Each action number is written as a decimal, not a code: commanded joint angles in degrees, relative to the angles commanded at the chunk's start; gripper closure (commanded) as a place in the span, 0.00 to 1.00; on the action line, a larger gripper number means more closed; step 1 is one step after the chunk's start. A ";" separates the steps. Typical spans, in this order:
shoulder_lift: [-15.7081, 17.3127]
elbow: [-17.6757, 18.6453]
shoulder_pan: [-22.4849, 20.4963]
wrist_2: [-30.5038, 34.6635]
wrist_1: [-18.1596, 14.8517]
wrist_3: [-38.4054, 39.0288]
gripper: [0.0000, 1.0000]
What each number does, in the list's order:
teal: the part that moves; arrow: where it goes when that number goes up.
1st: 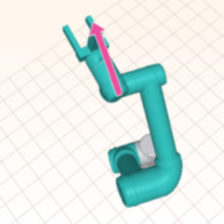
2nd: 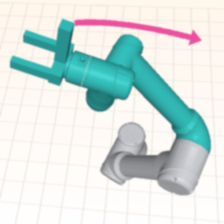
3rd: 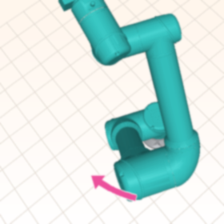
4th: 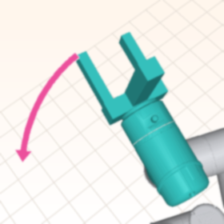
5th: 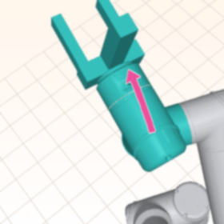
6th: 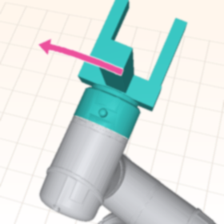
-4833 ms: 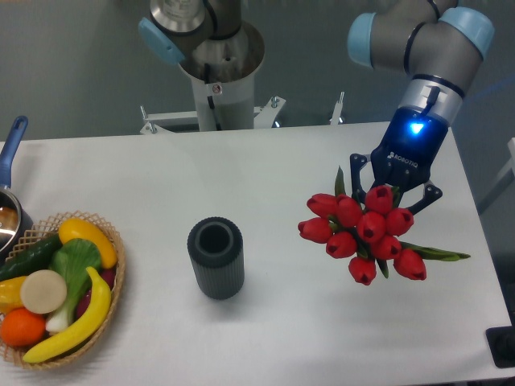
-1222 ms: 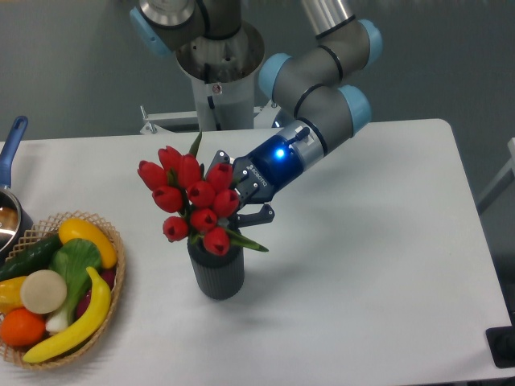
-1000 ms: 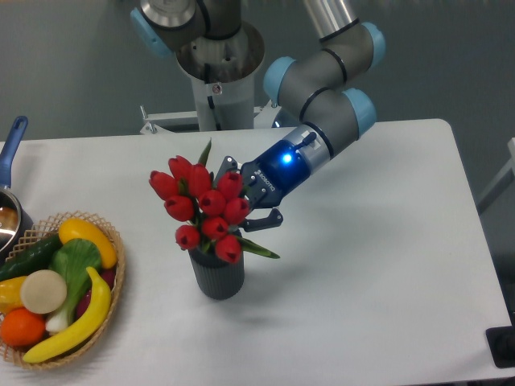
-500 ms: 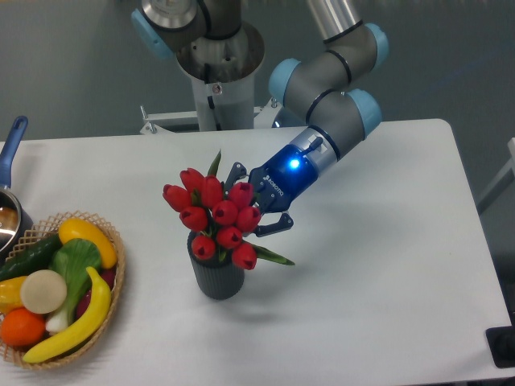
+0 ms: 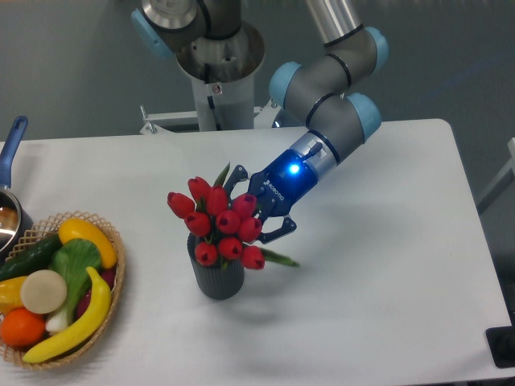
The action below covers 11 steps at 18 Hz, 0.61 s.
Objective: Insert the flowers into the vase
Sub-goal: 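Push the tulip bunch further down into the vase, then open the gripper to release the tulips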
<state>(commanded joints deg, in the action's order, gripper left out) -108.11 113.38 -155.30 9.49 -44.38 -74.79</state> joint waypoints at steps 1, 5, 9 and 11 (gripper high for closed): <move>0.17 -0.17 0.00 0.52 0.09 0.00 0.01; 1.41 -0.79 -0.18 8.60 0.00 0.09 0.00; 3.68 -0.62 -0.79 12.02 -0.09 0.35 0.00; 5.35 -0.62 -0.79 16.94 -0.09 0.44 0.00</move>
<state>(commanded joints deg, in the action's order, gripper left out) -102.75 112.76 -156.09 26.43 -44.47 -74.36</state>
